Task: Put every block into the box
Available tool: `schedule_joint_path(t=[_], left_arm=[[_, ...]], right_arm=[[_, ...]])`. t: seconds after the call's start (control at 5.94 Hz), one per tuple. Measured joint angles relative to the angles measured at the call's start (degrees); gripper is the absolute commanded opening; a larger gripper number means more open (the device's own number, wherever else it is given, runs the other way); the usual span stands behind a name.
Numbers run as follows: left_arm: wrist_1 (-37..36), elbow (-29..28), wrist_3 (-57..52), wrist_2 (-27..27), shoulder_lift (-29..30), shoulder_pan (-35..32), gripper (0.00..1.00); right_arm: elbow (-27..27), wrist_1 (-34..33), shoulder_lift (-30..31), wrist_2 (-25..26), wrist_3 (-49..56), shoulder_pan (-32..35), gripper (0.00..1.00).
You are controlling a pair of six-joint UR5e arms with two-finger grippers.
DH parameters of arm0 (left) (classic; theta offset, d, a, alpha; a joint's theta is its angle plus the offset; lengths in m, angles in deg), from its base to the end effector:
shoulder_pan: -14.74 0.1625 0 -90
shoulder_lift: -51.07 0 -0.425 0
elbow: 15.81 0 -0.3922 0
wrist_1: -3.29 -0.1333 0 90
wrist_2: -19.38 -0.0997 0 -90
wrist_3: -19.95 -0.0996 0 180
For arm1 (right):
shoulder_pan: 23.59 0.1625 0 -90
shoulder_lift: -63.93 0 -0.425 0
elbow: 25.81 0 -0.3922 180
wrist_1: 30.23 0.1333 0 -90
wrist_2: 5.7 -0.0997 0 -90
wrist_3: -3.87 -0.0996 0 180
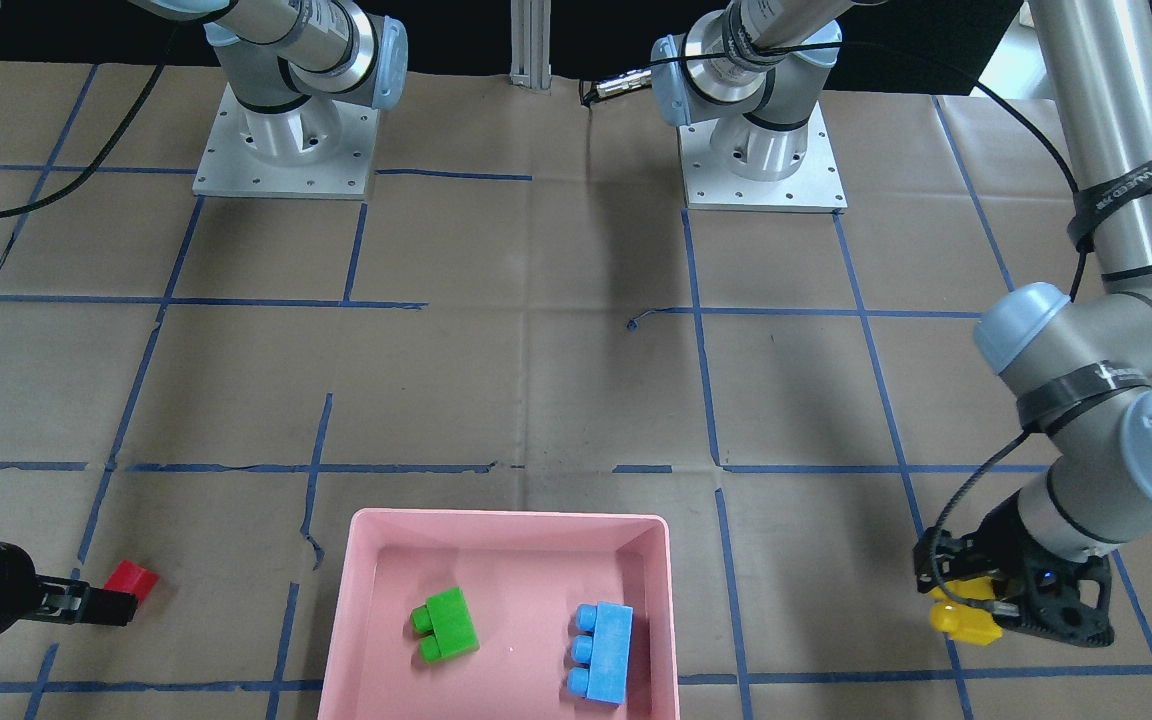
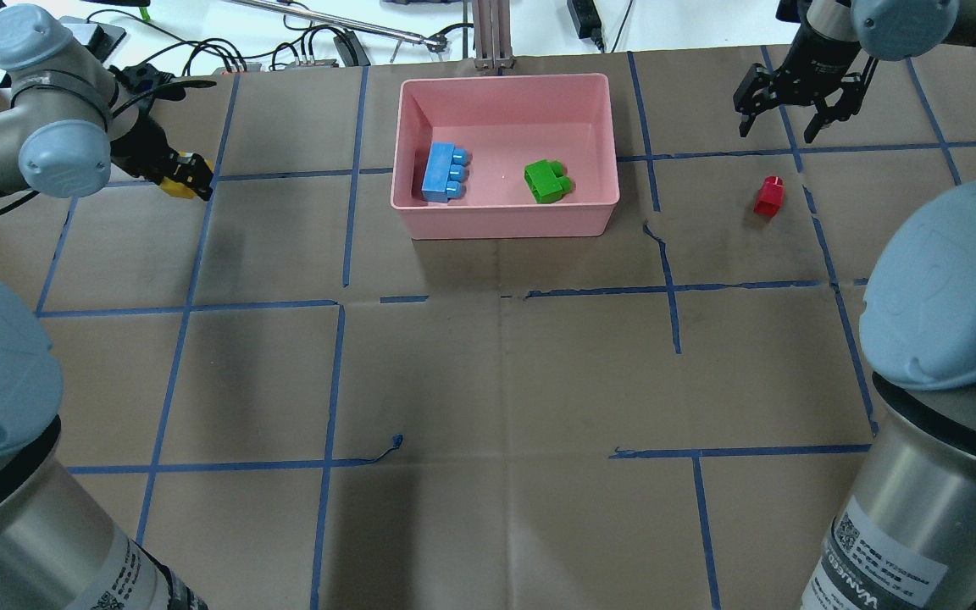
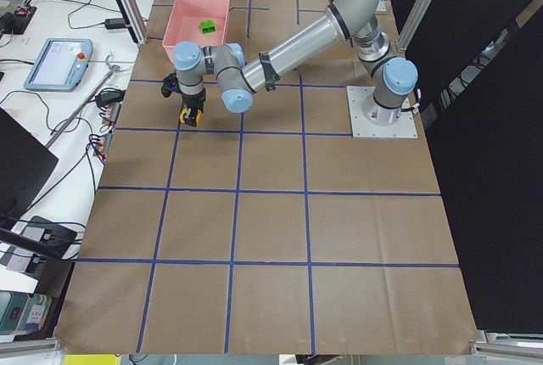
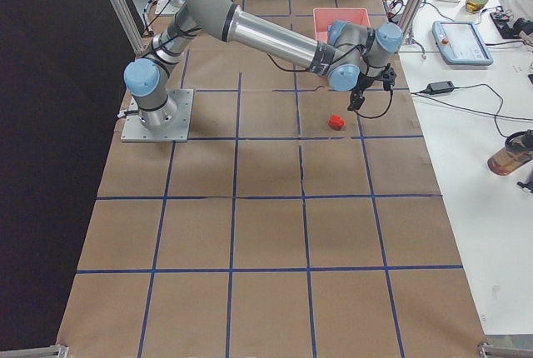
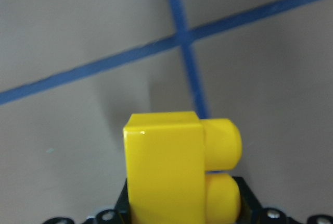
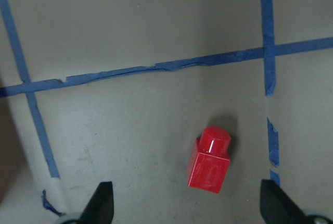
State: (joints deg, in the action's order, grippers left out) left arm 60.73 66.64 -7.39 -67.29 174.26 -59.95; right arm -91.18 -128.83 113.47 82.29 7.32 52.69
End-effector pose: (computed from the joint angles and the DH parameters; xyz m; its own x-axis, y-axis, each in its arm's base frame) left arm 0.0499 -0.7092 0.2618 -0.9774 0.2116 -0.0041 0.2102 0.9685 -0.1335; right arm -0.0425 -0.7508 0.2676 -0.9822 0.1829 -0.0423 0.1765 0.9765 0.1235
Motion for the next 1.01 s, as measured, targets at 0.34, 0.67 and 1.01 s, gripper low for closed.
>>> schedule_joint_path(t=[0.34,0.67,1.01], left_arm=[[1.4,-7.9,18.0,0.5,1.3,-11.9,0.0],[-2.5,-10.5,34.6,0.9,3.3,-19.7,0.0],[-6.9,-10.8,44.9,0.2,6.3,-25.3,0.99]], right_arm=[[-1.8,-2.6,-2.5,4.2,-5.0,-0.4,0.99],[-4.6,-6.3,-3.3,4.8,-6.3,-0.4,0.79],[-5.4,-6.7,-3.6,4.7,-6.8,-0.4,0.5]])
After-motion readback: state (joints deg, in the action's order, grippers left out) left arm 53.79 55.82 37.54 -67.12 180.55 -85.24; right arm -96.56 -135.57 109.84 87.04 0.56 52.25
